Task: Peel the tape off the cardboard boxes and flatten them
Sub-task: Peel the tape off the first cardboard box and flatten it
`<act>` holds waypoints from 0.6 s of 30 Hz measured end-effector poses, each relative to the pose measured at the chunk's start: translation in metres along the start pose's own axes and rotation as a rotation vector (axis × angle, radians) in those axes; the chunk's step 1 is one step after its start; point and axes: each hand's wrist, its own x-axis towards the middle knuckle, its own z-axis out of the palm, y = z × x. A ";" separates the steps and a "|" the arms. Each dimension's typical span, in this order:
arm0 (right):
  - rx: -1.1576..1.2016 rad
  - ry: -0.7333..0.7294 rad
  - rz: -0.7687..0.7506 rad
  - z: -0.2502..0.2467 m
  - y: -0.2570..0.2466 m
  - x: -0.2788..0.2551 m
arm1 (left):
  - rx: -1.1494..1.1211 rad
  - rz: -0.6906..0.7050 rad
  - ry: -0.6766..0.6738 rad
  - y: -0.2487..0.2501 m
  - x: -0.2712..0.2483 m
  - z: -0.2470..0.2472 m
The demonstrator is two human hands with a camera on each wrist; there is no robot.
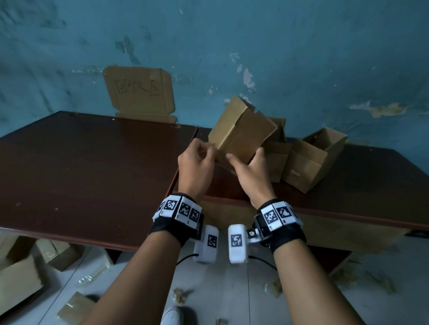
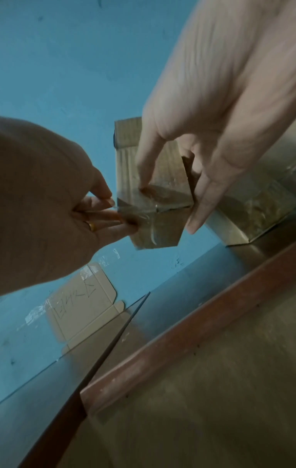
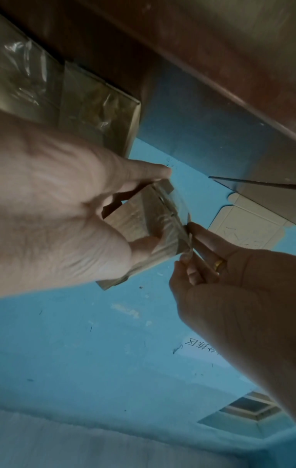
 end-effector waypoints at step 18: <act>0.305 0.118 0.001 0.003 -0.025 -0.004 | -0.423 0.027 0.030 0.003 -0.001 0.002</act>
